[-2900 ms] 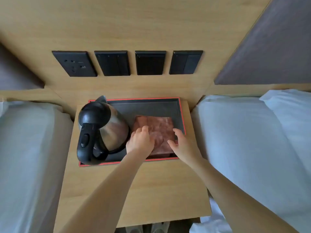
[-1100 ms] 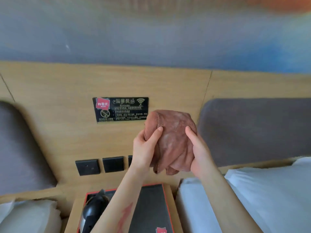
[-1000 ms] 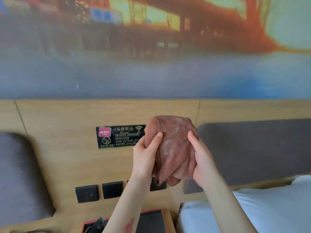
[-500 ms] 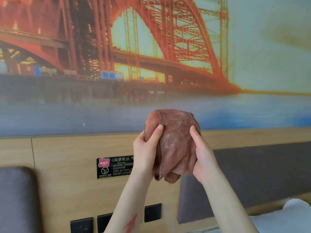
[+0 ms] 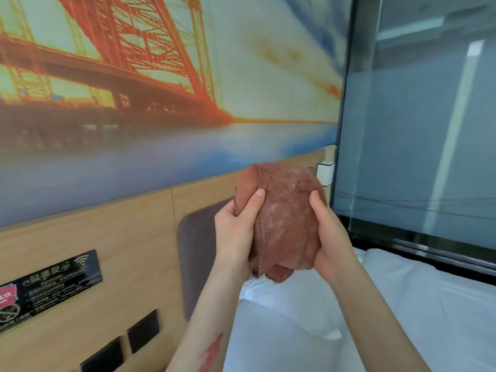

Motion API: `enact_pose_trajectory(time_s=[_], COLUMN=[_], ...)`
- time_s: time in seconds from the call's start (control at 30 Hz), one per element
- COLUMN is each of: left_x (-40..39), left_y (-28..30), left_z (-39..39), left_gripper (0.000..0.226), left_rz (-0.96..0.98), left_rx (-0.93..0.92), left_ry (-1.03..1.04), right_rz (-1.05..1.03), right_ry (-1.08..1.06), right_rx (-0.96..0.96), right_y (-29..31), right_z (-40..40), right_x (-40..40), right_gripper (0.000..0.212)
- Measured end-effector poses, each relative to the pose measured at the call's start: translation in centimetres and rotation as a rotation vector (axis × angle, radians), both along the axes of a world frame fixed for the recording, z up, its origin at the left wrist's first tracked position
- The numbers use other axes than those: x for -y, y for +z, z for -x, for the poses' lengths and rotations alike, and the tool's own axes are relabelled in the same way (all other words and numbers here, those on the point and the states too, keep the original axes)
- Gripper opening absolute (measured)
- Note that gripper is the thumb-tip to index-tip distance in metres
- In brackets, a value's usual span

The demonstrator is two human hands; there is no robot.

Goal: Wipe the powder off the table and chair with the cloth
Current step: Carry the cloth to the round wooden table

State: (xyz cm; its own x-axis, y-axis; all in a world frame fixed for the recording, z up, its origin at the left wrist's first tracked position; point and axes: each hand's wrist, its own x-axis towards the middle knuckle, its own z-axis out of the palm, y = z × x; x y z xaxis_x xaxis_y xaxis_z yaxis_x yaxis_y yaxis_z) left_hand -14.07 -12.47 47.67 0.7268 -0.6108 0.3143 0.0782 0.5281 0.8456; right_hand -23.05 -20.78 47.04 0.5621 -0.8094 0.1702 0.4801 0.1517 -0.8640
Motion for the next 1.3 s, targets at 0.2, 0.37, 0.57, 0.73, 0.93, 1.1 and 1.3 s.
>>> enact_pose_trajectory(time_s=[0.2,0.37,0.57,0.73,0.93,1.1,1.3], left_x=[2.3,2.9,4.5,6.8,10.1,12.6,15.7], left_y=[-0.5,-0.6,-1.0,-2.0,-4.0,-4.9,-4.9], left_z=[6.8,11.3,17.0,24.8,39.9,54.8,70.7], left_gripper=[0.016,0.012,0.006,0.009,0.018,0.017,0.013], left_rz=[-0.036,-0.049,-0.058,-0.073,-0.077,-0.083,-0.082], left_rx=[-0.019,-0.016,0.002,0.026,-0.003,-0.062,-0.105], left_ry=[-0.238,-0.329,-0.377,-0.437,-0.506,-0.542,-0.643], right_rz=[0.049,0.042,0.022,0.001,0.002,0.012,0.009], right_ry=[-0.227,-0.325,-0.385,-0.454,-0.512,-0.548,-0.619], right_rx=[-0.048,-0.050,-0.034,-0.018,-0.055,-0.100,-0.105], right_y=[0.0,-0.3,-1.1,-2.2,-3.6,-4.0,-3.6], right_z=[9.3,14.1,20.2,28.2,43.3,58.3,74.4], right_x=[-0.4,-1.0,-0.4,0.7,3.0,4.8,7.3], right_gripper=[0.023,0.026,0.024,0.028,0.026,0.019,0.018])
